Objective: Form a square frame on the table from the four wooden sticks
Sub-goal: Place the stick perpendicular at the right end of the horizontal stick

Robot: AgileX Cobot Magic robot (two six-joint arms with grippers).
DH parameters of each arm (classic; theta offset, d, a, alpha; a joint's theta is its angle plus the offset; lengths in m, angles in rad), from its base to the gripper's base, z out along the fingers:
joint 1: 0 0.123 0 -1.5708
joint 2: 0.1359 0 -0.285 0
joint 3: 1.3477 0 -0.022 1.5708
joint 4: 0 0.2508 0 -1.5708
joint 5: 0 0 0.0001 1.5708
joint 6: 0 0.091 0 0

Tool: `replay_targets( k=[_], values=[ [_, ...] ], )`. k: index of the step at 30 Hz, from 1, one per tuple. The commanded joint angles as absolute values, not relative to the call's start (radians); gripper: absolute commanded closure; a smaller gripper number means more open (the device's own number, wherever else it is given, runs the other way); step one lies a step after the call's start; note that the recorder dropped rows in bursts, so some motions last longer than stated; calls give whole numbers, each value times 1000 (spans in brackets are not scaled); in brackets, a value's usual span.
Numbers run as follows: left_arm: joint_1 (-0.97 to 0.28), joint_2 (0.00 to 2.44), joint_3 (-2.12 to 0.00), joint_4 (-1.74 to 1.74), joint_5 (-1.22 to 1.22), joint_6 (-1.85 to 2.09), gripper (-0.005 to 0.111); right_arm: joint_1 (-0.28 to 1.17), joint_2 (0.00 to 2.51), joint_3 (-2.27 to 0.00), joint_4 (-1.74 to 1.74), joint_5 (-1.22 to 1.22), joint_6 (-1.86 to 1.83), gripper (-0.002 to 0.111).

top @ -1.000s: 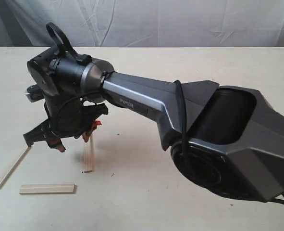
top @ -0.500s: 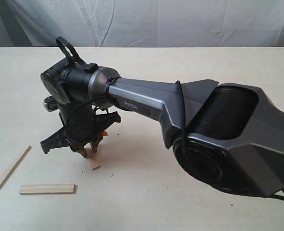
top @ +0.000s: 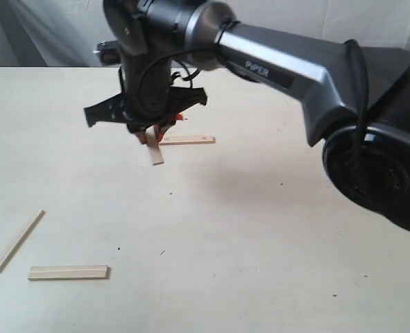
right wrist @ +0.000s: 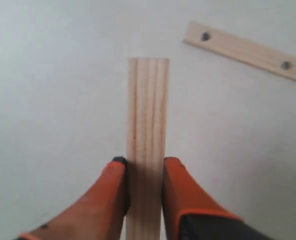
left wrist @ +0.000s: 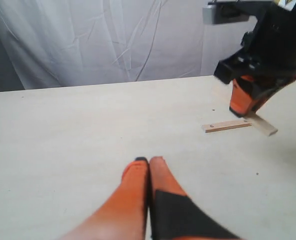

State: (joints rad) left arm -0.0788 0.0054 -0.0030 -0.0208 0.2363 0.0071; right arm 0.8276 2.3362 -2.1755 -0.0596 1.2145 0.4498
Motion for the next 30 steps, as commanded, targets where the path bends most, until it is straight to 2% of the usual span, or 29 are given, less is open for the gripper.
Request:
replay_targets(
  k=[1, 13, 30],
  values=[
    [-74, 0, 0, -20, 232, 8, 107, 779, 2330, -2124, -86, 1221, 490, 107],
    [-74, 0, 0, -20, 232, 8, 107, 665, 2330, -2006, -70, 1210, 492, 107],
    [-74, 0, 0, -20, 232, 8, 107, 627, 2379, -1926, -110, 951, 508, 107]
  ],
)
